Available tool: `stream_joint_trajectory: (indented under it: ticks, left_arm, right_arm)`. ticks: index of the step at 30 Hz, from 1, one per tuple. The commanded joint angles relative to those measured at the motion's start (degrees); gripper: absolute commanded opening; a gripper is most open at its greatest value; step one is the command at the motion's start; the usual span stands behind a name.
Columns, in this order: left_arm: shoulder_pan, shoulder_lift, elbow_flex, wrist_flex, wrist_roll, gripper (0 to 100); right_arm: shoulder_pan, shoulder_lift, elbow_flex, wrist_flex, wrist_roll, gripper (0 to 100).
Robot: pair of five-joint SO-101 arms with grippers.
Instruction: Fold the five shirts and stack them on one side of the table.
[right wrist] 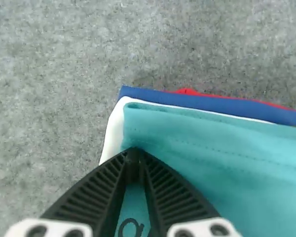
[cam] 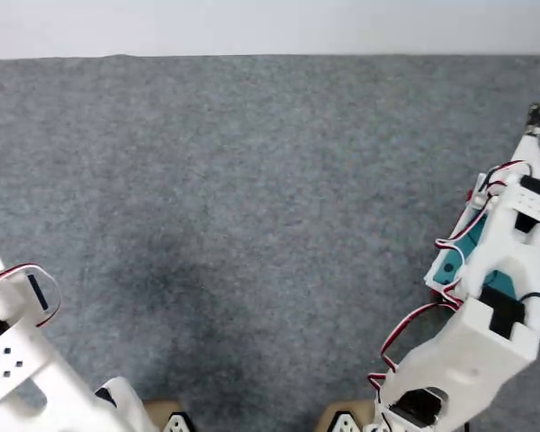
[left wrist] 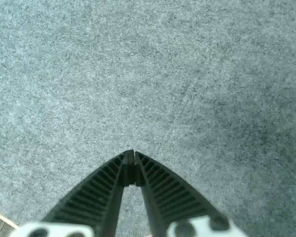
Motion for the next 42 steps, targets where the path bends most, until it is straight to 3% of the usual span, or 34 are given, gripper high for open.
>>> stream_joint_trajectory:
  ticks: [1, 7, 13, 16, 24, 37, 42]
  left_arm:
    - [0.0, -0.8, -0.1, -0.6, -0.5, 0]
    - [0.0, -0.8, -0.1, 0.2, -0.5, 0]
    - [0.0, -0.8, -0.1, 0.2, -0.5, 0]
    - [0.0, -0.8, -0.1, 0.2, -0.5, 0]
    - [0.0, -0.8, -0.2, 0.2, -0.5, 0]
    - [0.1, -0.9, -1.1, -0.2, -0.5, 0]
    - [0.2, -0.9, -5.8, -0.2, -0.5, 0]
  right_arm:
    - [0.8, -5.7, -2.8, 0.3, 0.4, 0.9]
    - [6.4, -15.6, -2.7, 5.6, 0.4, 0.9]
    - [14.1, -16.6, -2.5, 6.7, 9.8, 0.9]
    - [15.7, -13.3, -1.9, 5.4, 10.8, 0.9]
    - [15.8, -2.9, -4.1, -1.5, 10.9, 0.9]
    - [11.3, -22.5, -7.3, 10.2, 10.7, 0.9]
    - [6.2, -28.7, -7.3, 20.4, 10.7, 0.9]
